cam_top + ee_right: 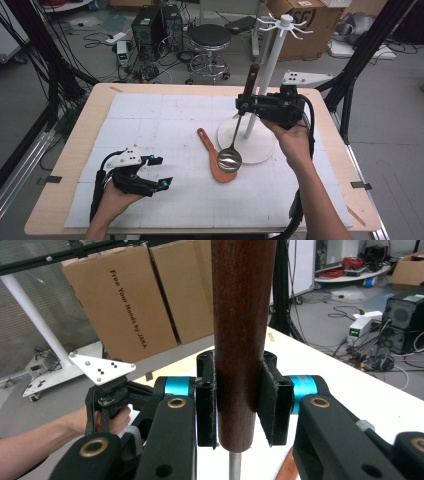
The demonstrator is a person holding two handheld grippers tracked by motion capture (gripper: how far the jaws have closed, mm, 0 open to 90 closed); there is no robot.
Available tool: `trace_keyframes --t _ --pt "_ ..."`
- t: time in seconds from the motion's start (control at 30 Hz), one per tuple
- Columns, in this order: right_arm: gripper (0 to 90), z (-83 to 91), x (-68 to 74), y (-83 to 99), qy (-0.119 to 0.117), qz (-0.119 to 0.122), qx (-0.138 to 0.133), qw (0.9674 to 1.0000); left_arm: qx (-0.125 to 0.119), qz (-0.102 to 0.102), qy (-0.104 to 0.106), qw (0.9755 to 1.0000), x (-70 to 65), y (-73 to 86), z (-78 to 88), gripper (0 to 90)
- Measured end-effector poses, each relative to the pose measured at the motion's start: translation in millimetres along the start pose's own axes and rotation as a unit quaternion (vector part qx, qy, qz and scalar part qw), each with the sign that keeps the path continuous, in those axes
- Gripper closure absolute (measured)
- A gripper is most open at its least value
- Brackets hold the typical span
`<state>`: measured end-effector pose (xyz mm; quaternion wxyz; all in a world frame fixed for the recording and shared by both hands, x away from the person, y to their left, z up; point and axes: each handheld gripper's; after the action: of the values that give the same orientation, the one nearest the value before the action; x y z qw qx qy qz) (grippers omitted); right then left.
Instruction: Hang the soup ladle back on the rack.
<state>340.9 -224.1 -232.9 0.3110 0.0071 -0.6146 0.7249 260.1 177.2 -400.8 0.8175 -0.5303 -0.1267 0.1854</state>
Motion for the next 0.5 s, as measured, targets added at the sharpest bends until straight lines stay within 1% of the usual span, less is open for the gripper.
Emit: trace_keyframes --t 0.13,0.23,0.33,0.5 --pt "72.9 4.1 -3.1 -5.6 0.001 -0.002 -0.007 1.0000 0.002 -0.001 -0.001 1.0000 -0.3 0.0 -1.0 20.1" --pt "72.9 7.3 -5.9 -8.6 0.008 -0.004 -0.009 0.9999 0.003 0.002 -0.001 1.0000 -0.7 0.0 -1.9 19.1" --pt "72.9 10.7 -8.0 -11.0 0.012 -0.006 -0.011 0.9998 0.006 0.002 -0.006 1.0000 -0.8 0.4 -3.8 17.4" --pt "72.9 15.1 -5.1 -19.6 0.017 0.000 -0.011 0.9998 0.008 0.003 -0.007 0.9999 -0.5 0.6 -4.9 15.2"
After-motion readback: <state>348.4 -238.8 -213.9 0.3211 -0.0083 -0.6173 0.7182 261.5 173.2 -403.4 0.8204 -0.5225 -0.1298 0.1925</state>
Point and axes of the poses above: each handheld gripper's, and its own axes: z roughly backward along the jaws, y roughly out of its underside, x roughly to its left, and after that the axes turned 11 degrees about -z, right-handed
